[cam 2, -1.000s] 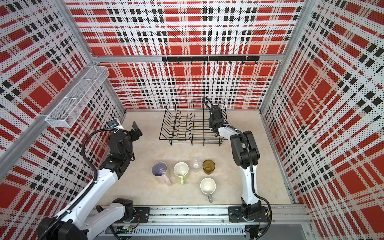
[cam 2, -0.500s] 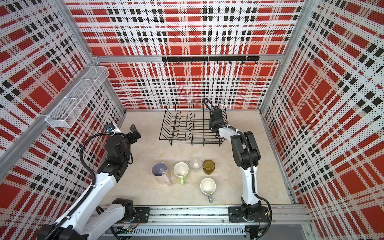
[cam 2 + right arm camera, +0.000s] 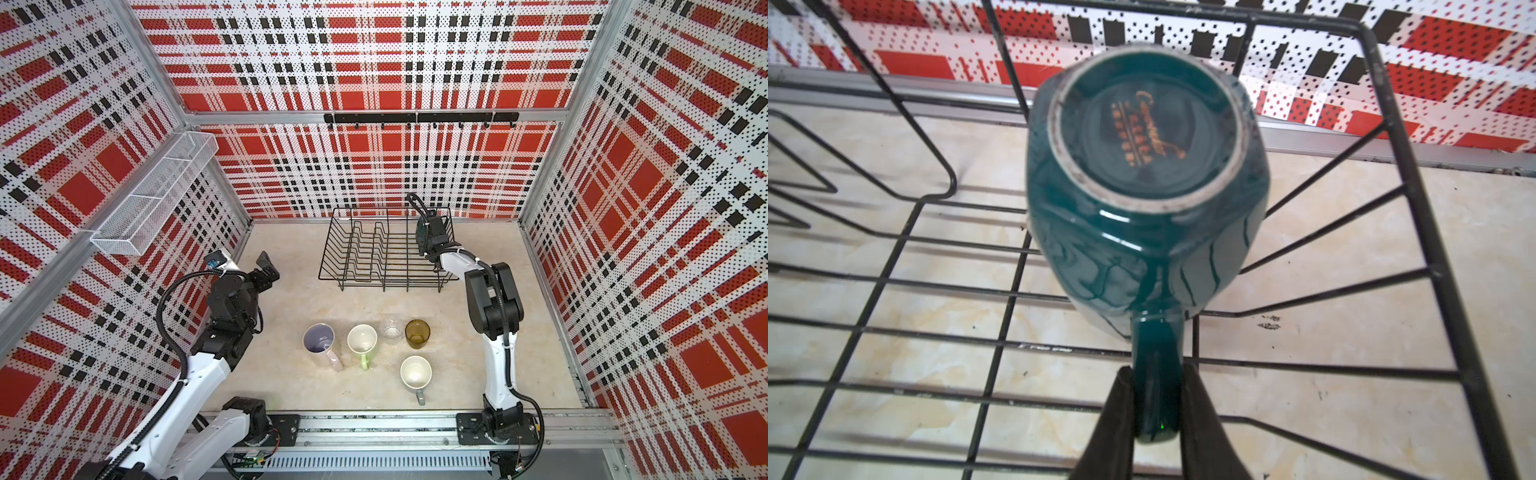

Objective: Load the cups into the dish rack
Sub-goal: 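Lower the upside-down dark-green mug into the dish rack with the right gripper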

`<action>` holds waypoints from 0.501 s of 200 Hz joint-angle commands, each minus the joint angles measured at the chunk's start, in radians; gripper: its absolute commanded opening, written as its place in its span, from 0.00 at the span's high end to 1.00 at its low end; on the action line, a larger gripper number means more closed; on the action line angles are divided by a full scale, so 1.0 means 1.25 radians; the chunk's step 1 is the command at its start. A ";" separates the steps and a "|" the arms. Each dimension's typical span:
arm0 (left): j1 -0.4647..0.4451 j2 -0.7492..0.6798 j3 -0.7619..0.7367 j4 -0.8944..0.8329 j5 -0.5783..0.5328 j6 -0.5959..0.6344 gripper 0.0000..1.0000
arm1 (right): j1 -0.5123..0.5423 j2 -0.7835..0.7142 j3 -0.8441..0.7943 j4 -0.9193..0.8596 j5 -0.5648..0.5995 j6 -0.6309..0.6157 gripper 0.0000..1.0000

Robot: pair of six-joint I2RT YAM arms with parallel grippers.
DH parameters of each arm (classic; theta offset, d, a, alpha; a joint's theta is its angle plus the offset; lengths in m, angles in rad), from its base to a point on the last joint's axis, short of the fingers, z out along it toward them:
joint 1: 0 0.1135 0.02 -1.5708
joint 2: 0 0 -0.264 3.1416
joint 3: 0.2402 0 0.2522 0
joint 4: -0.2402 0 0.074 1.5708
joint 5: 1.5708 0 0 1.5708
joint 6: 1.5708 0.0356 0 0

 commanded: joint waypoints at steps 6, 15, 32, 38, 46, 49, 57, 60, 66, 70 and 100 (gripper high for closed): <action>0.013 -0.012 -0.006 -0.005 0.010 -0.007 0.02 | -0.011 0.002 0.034 -0.040 -0.016 -0.067 0.84; 0.012 -0.012 -0.005 -0.004 0.012 -0.007 0.02 | -0.015 0.003 0.043 -0.049 -0.020 -0.093 0.85; 0.013 -0.009 -0.007 -0.004 0.013 -0.007 0.02 | -0.028 0.008 0.060 -0.069 -0.048 -0.137 0.86; 0.013 -0.009 -0.007 -0.004 0.013 -0.007 0.02 | -0.035 0.011 0.066 -0.073 -0.056 -0.148 0.86; 0.014 -0.009 -0.008 -0.004 0.014 -0.007 0.02 | -0.043 0.014 0.074 -0.083 -0.074 -0.165 0.86; 0.014 -0.009 -0.008 -0.004 0.014 -0.006 0.02 | -0.044 0.015 0.076 -0.086 -0.078 -0.168 0.86; 0.015 -0.009 -0.009 -0.004 0.014 -0.005 0.02 | -0.049 0.017 0.083 -0.094 -0.085 -0.186 0.86; 0.015 -0.008 -0.009 -0.004 0.014 -0.005 0.02 | -0.049 0.018 0.085 -0.096 -0.082 -0.193 0.86; 0.016 -0.009 -0.010 -0.004 0.014 -0.004 0.02 | -0.049 0.020 0.090 -0.101 -0.071 -0.207 0.87; 0.017 -0.009 -0.010 -0.004 0.014 -0.004 0.02 | -0.050 0.021 0.093 -0.104 -0.067 -0.209 0.87; 0.025 -0.009 -0.009 -0.003 0.020 -0.004 0.02 | -0.060 0.017 0.090 -0.104 -0.071 -0.209 0.87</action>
